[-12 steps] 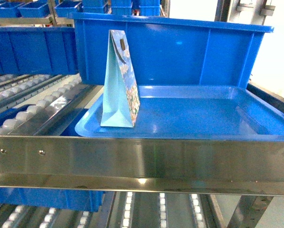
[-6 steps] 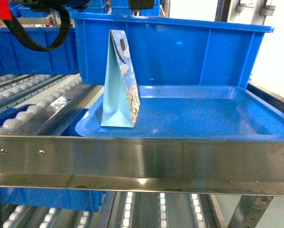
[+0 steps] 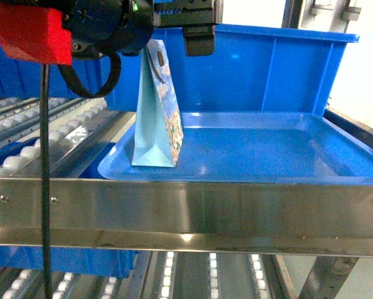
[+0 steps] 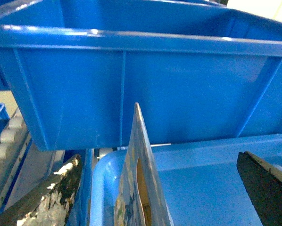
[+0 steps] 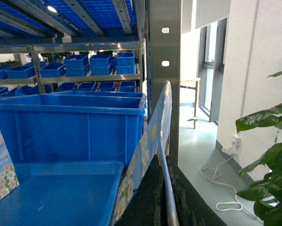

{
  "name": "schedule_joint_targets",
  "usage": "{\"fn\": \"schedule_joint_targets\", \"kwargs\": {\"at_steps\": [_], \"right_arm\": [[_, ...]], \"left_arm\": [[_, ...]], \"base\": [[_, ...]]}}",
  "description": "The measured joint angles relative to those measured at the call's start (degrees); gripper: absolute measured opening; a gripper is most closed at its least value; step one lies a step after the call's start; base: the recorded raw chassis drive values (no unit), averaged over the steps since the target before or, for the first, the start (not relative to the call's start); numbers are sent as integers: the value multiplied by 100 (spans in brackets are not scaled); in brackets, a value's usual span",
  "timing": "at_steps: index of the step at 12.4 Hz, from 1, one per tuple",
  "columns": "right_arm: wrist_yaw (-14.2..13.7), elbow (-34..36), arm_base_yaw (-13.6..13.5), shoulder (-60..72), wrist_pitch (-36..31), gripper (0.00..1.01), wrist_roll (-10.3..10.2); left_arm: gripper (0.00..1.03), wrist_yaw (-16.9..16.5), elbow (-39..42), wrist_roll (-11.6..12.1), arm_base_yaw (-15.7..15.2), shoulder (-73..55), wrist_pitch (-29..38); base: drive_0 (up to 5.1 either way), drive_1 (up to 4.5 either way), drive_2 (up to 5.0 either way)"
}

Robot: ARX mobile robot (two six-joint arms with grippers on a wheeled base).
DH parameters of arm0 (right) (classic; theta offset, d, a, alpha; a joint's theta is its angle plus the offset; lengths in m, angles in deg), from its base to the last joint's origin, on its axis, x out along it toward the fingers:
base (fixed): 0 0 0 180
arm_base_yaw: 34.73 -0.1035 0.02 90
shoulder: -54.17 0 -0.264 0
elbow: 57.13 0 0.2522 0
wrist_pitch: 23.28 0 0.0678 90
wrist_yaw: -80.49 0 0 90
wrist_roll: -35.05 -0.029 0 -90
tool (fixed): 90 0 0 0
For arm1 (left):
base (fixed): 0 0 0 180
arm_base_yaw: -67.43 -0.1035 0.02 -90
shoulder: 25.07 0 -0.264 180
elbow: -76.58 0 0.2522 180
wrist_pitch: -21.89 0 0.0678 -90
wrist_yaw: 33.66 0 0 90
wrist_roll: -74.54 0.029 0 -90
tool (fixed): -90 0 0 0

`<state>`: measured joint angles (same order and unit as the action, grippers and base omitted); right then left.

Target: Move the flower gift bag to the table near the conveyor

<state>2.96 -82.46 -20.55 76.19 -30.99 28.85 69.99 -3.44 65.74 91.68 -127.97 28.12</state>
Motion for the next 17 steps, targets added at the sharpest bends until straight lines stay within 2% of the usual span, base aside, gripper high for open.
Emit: {"fn": "schedule_joint_targets", "kwargs": {"at_steps": [3, 4, 5, 6, 9, 13, 16, 17], "right_arm": [[2, 0, 0, 2, 2, 2, 2], [0, 0, 0, 0, 0, 2, 2], [0, 0, 0, 2, 2, 2, 2], [0, 0, 0, 2, 0, 2, 2], [0, 0, 0, 2, 0, 2, 2], [0, 0, 0, 0, 0, 2, 2], [0, 0, 0, 0, 0, 2, 2], [0, 0, 0, 0, 0, 2, 2]], "left_arm": [[98, 52, -17, -28, 2, -37, -77], [98, 216, -39, -72, 33, -55, -160], [62, 332, -35, -136, 151, -59, -396], [36, 334, -31, -133, 197, -59, -476], [1, 433, -4, -149, 197, -59, -490], [2, 501, 94, -109, 188, -20, -313], [2, 581, 256, 155, 140, 264, 66], [2, 584, 369, 308, -15, 675, 396]], "base": [[0, 0, 0], [0, 0, 0], [0, 0, 0], [0, 0, 0], [0, 0, 0], [0, 0, 0], [0, 0, 0], [0, 0, 0]]}}
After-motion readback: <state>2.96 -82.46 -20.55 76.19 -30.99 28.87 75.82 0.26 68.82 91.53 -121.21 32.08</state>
